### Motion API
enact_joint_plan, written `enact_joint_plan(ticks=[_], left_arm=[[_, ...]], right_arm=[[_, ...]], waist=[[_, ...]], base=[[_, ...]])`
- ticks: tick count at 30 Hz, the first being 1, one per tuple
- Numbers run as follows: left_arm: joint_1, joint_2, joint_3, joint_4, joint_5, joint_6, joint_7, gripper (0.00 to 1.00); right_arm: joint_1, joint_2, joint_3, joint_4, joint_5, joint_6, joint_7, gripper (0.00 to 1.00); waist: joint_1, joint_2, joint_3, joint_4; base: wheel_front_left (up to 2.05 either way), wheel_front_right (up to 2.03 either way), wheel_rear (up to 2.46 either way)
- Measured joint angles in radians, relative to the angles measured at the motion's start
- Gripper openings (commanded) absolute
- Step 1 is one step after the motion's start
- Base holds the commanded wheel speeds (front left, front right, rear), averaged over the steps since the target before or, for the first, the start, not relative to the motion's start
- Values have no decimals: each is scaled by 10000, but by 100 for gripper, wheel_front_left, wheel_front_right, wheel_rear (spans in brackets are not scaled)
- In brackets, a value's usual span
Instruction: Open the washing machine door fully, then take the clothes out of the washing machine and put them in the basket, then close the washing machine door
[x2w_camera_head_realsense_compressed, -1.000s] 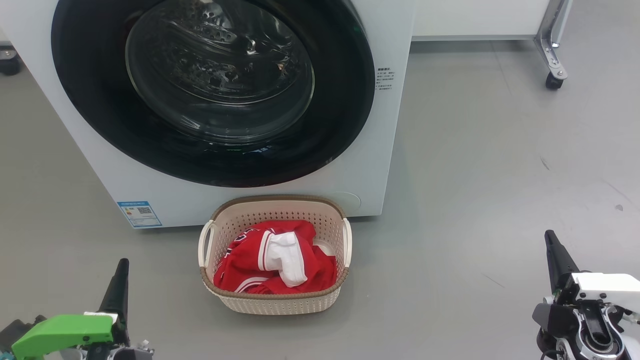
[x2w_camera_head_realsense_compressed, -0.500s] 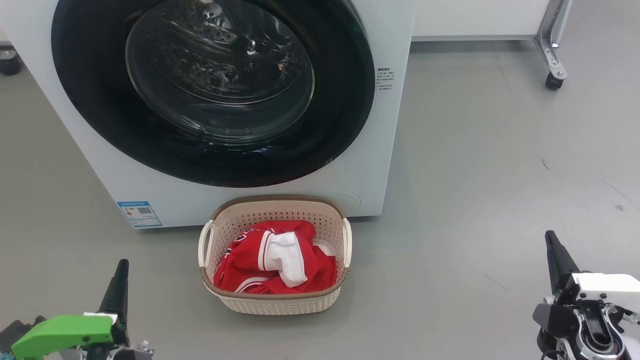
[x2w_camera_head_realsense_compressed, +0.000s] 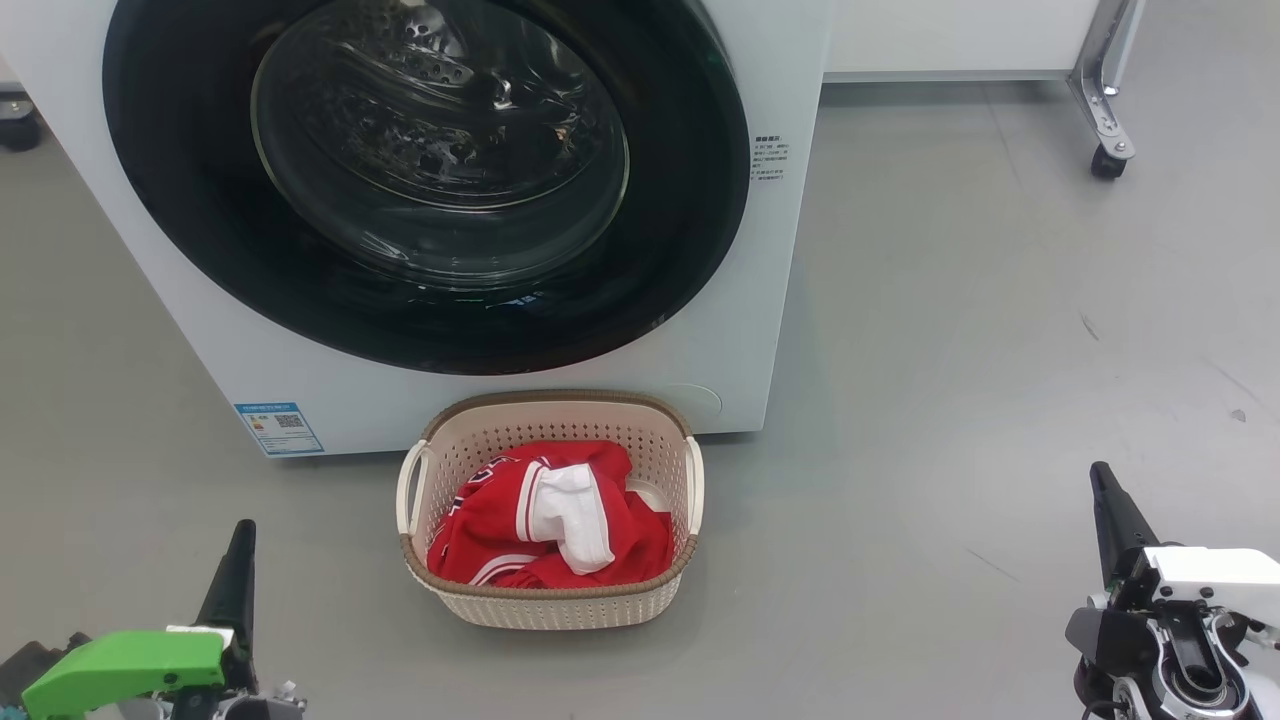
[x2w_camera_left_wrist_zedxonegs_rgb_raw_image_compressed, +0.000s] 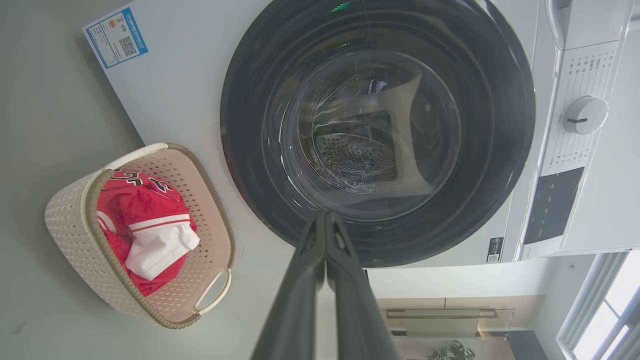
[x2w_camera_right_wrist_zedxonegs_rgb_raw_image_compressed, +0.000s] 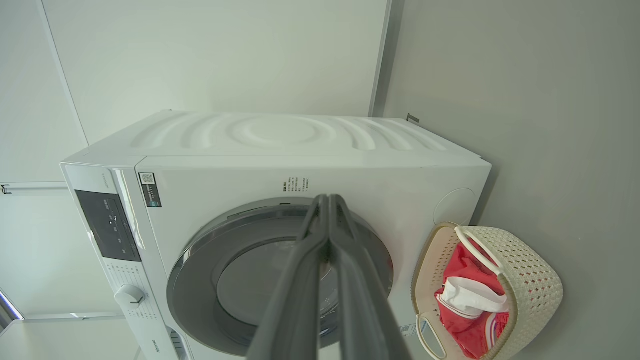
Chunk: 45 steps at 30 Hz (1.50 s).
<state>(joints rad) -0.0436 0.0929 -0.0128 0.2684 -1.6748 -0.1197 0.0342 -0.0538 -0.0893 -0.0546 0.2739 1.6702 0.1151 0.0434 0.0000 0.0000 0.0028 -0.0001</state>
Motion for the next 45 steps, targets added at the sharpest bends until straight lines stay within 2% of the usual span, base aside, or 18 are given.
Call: enact_joint_plan(ticks=[45], left_arm=[[-98, -6, 50, 84, 0, -2, 44, 0]], right_arm=[[-7, 8, -40, 63, 0, 13, 58, 0]], waist=[[0, 0, -2, 0]], base=[[0, 0, 0]])
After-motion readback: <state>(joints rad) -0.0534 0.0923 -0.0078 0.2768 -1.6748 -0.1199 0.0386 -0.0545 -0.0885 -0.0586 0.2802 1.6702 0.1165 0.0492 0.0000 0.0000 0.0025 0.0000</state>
